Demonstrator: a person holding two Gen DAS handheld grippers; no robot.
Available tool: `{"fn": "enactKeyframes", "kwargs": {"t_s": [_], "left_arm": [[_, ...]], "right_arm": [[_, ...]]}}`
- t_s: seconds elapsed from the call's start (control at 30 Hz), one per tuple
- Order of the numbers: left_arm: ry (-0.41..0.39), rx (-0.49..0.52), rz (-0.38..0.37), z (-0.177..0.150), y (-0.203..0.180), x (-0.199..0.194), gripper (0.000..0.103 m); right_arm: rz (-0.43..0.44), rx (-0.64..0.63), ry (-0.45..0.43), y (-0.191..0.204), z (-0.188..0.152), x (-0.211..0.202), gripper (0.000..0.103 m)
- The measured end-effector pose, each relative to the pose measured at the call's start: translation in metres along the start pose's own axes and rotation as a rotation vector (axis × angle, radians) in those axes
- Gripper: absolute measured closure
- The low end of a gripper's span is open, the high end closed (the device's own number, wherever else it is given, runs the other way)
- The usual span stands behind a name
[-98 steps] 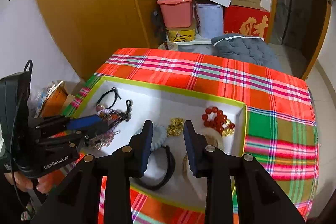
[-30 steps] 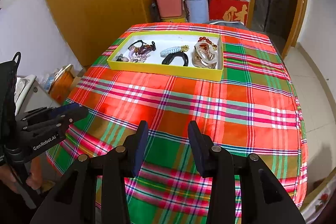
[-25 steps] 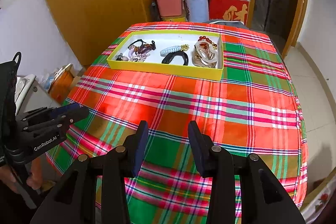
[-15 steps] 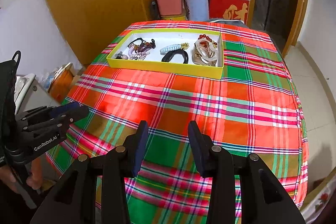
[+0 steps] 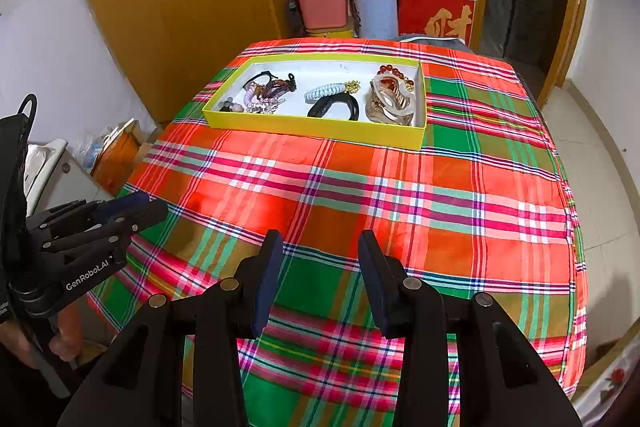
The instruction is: Organize jewelry
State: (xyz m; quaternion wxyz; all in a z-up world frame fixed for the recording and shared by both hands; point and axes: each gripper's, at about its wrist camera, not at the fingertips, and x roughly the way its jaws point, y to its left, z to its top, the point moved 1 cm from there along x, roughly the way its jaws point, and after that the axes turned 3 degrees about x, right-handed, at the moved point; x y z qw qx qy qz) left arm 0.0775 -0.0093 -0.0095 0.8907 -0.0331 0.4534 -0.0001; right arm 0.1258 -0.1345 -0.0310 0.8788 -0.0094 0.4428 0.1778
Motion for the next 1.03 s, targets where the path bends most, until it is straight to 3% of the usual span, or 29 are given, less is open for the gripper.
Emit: {"fn": "enactKeyframes", "kwargs": {"t_s": [0.5, 1.03], "left_arm": [[-0.012, 0.025, 0.043, -0.0015, -0.0036, -0.0007, 0.075], [-0.02, -0.011, 0.015, 0.0026, 0.0014, 0.0005, 0.075]], "right_arm": [[-0.005, -0.001, 0.004, -0.001, -0.0022, 0.0024, 0.063], [-0.005, -0.004, 0.007, -0.001, -0.0014, 0.003, 0.063]]}}
